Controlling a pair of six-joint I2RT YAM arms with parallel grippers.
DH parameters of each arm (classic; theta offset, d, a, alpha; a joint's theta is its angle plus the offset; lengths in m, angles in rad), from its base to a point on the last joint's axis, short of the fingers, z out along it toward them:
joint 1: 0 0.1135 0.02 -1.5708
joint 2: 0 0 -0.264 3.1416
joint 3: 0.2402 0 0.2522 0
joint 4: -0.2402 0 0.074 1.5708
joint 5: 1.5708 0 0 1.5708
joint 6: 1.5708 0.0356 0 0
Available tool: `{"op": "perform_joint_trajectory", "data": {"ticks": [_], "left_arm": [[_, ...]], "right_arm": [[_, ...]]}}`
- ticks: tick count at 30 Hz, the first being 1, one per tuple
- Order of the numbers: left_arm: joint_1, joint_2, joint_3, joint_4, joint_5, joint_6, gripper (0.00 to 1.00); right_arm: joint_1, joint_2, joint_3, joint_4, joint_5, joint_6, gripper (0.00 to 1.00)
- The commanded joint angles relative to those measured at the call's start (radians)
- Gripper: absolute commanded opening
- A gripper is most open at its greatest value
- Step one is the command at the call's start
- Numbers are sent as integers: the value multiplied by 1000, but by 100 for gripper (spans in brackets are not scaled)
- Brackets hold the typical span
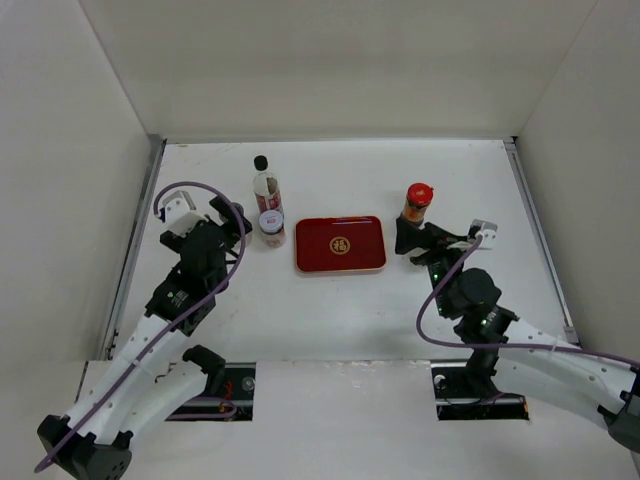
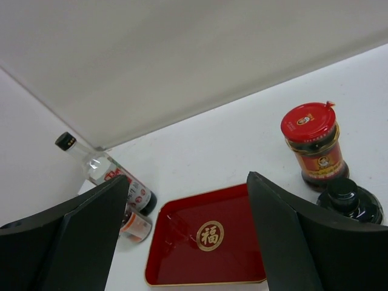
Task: Organize the condiment bottles
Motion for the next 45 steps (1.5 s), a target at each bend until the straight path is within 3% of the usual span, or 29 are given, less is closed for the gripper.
{"op": "perform_joint_trajectory", "data": {"ticks": [1,6,8,12,14,17,20,21,23,24,25,26,28,29,31,35,45], "left_arm": [[1,18,42,13,4,18,100],[-8,38,22,87,12,70,100],[-17,37,8,125,15,116,100],[-16,38,7,179,-2,179,100],[-8,53,21,190,-10,212,100],[-7,85,27,225,-4,242,100],[4,124,41,214,-8,263,100],[4,126,34,208,-7,266,96],[9,126,15,199,-18,260,65],[19,135,10,188,-16,256,55],[35,158,11,168,-4,253,53],[50,185,20,138,8,249,56],[55,240,30,116,42,240,71],[56,263,28,124,42,236,78],[62,315,27,157,39,237,83],[102,431,59,209,59,239,89],[141,592,122,257,68,237,89]], "right_arm": [[17,-2,-17,60,-22,12,86],[34,27,-25,49,-54,10,79],[35,40,-24,49,-77,9,67],[51,57,-16,40,-119,10,28],[52,79,-8,31,-120,15,18],[69,106,-2,15,-122,26,15],[69,119,-4,15,-123,27,20],[69,121,-7,15,-125,30,24],[69,121,-13,23,-134,32,36],[69,123,-14,26,-137,33,44],[69,126,-14,28,-140,35,54],[66,129,-16,31,-142,39,63],[67,133,-22,35,-146,52,76],[69,138,-22,35,-155,52,80],[66,146,-18,35,-168,50,85],[60,162,-16,35,-179,55,90],[60,152,-10,35,-197,53,93]]}}
